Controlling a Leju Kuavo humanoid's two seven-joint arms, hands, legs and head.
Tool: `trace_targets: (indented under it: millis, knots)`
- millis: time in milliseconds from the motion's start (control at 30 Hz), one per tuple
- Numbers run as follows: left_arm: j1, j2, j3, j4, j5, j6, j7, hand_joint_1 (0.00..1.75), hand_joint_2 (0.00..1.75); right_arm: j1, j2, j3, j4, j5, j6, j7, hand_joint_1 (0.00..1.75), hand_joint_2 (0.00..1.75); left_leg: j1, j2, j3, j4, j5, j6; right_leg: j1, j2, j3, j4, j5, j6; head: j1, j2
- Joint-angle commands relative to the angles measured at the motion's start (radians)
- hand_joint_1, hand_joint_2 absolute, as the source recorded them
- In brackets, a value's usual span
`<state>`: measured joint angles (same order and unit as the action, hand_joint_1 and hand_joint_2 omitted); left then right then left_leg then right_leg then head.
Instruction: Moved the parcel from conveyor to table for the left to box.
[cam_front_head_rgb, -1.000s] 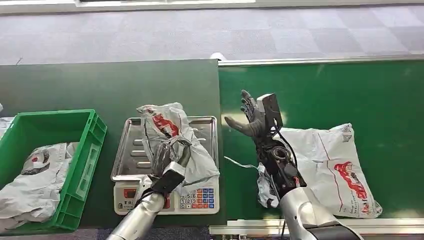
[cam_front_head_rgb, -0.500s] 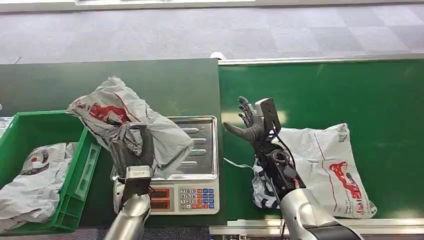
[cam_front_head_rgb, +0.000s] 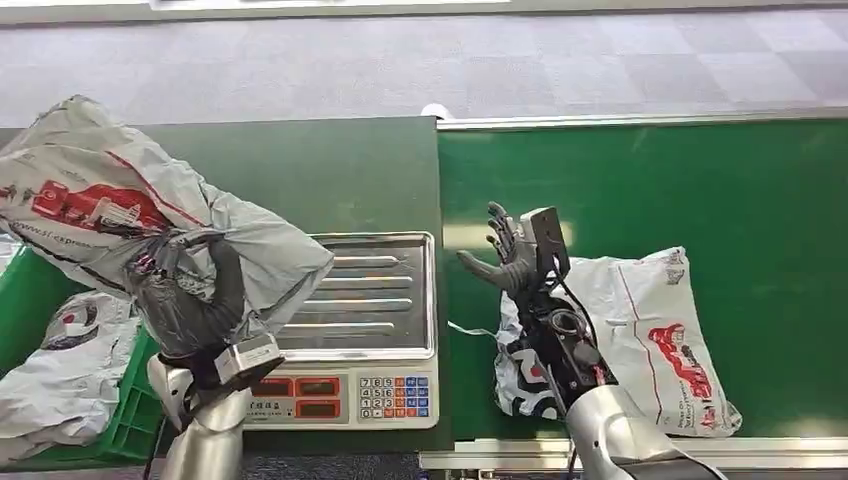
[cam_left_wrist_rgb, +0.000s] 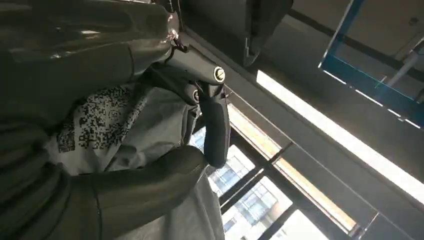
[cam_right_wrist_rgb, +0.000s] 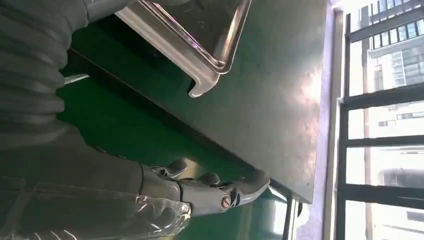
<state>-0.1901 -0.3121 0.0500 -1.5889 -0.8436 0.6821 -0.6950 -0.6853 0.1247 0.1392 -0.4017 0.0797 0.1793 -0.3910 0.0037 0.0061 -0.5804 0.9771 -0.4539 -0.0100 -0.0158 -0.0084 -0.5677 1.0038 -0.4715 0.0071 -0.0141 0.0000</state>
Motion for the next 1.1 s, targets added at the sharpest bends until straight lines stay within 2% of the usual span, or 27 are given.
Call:
trace_targets:
  millis: [33,100,133,167,233,267,367,467,667,700,767,800,967,1000,1033,1100]
  knots:
    - [-0.113,-0.037,0.407,0.055,-0.367,0.016,-0.003,1.75,1.75,0.028,-0.021,0.029,-0.012,-0.001,-0.016,-0.002,0.00,1.75,0.001,0.002,0.001,-0.001,0.000,0.000,0.001,0.003,0.001,-0.001,0.001,-0.001,0.000,0.000]
    - [-0.145,-0.037,0.509,0.077,-0.413,0.016,-0.003,1.75,1.75,0.037,-0.025,0.025,-0.025,0.001,-0.020,0.000,0.00,1.75,0.001,0.001,0.001,-0.001,0.000,0.000,0.001,0.002,0.001,-0.001,0.001,-0.001,0.000,0.000]
    - [-0.145,-0.037,0.509,0.077,-0.413,0.016,-0.003,1.75,1.75,0.037,-0.025,0.025,-0.025,0.001,-0.020,0.000,0.00,1.75,0.000,0.001,0.001,-0.001,0.000,0.000,0.000,0.002,0.001,-0.001,0.001,-0.001,0.000,0.000]
    - [-0.171,-0.022,0.593,0.121,-0.420,0.016,-0.003,1.75,1.75,0.036,-0.059,0.150,-0.025,-0.130,-0.053,-0.009,0.00,1.75,0.000,0.001,0.001,-0.001,0.000,0.000,0.000,0.002,0.000,0.000,0.000,-0.001,0.000,0.000]
    - [-0.199,-0.012,0.671,0.183,-0.467,0.016,-0.003,1.75,1.75,0.034,-0.067,0.168,-0.015,-0.149,-0.058,-0.022,0.00,1.75,0.001,0.001,0.001,-0.001,0.000,0.000,0.001,0.001,0.001,-0.001,0.000,-0.001,0.000,0.000]
    - [-0.218,-0.009,0.722,0.223,-0.462,0.016,-0.003,1.75,1.75,0.045,-0.070,0.158,-0.033,-0.138,-0.057,-0.011,0.00,1.75,0.000,0.001,0.002,-0.002,0.000,0.000,0.000,0.002,0.001,-0.001,0.000,-0.001,0.000,0.000]
    - [-0.218,-0.009,0.722,0.223,-0.462,0.016,-0.003,1.75,1.75,0.045,-0.070,0.158,-0.033,-0.138,-0.057,-0.011,0.00,1.75,0.000,0.001,0.002,-0.002,0.000,0.000,0.000,0.001,0.002,-0.002,0.001,-0.001,0.000,0.000]
    - [-0.258,-0.006,0.830,0.273,-0.514,0.016,-0.003,1.75,1.75,0.050,-0.069,0.137,-0.043,-0.115,-0.051,-0.004,0.00,1.75,0.001,0.000,0.000,-0.001,0.000,0.000,0.001,0.001,0.000,-0.001,0.000,-0.001,0.000,0.000]
    - [-0.285,0.086,1.013,0.370,-0.547,0.016,0.055,1.75,1.75,0.064,-0.071,0.083,-0.063,-0.066,-0.048,-0.003,0.00,1.75,0.000,0.003,0.001,-0.002,0.000,0.000,0.001,0.003,0.000,-0.001,0.001,-0.001,0.000,0.000]
    - [-0.278,0.092,1.012,0.377,-0.553,0.016,0.069,1.75,1.75,0.067,-0.073,0.079,-0.065,-0.062,-0.046,-0.003,0.00,1.75,0.000,0.003,0.001,-0.002,0.000,0.000,0.000,0.003,0.000,-0.001,0.000,-0.001,0.000,0.000]
    - [-0.249,0.110,0.955,0.403,-0.609,0.016,0.174,1.75,1.75,0.073,-0.074,0.063,-0.073,-0.043,-0.041,-0.003,0.00,1.75,0.000,0.001,0.002,-0.003,0.000,0.000,0.000,0.002,0.001,-0.002,0.000,-0.001,0.000,0.000]
    - [-0.223,0.124,0.955,0.414,-0.572,0.016,0.160,1.75,1.75,0.079,-0.072,0.050,-0.075,-0.032,-0.036,-0.005,0.00,1.75,0.000,0.000,0.001,-0.002,0.000,0.000,0.000,0.001,0.000,-0.001,0.000,-0.001,0.000,0.000]
    - [-0.204,0.127,0.867,0.394,-0.581,0.016,0.270,1.73,1.75,0.090,-0.071,0.034,-0.092,-0.008,-0.018,-0.002,0.00,1.75,0.000,0.001,0.003,-0.003,0.000,0.000,0.000,0.003,0.002,-0.003,0.001,-0.001,-0.001,0.000]
    - [-0.198,0.130,0.869,0.374,-0.579,0.016,0.285,1.57,1.75,0.091,-0.070,0.033,-0.092,-0.002,-0.011,0.000,0.00,1.75,0.000,0.001,0.001,-0.003,0.000,0.000,0.000,0.002,0.000,-0.001,0.000,-0.001,0.000,0.000]
    - [-0.195,0.134,0.868,0.373,-0.579,0.016,0.287,1.33,1.75,0.091,-0.069,0.032,-0.092,0.001,-0.011,0.001,0.00,1.75,-0.001,0.000,0.001,-0.002,0.000,0.000,0.000,0.001,0.000,-0.001,0.000,0.000,0.000,0.000]
    - [-0.191,0.140,0.865,0.369,-0.560,0.016,0.286,1.33,1.75,0.094,-0.068,0.030,-0.093,0.008,-0.009,0.001,0.00,1.75,0.000,0.002,0.002,-0.003,0.000,0.000,0.000,0.003,0.001,-0.002,0.001,-0.001,0.000,0.000]
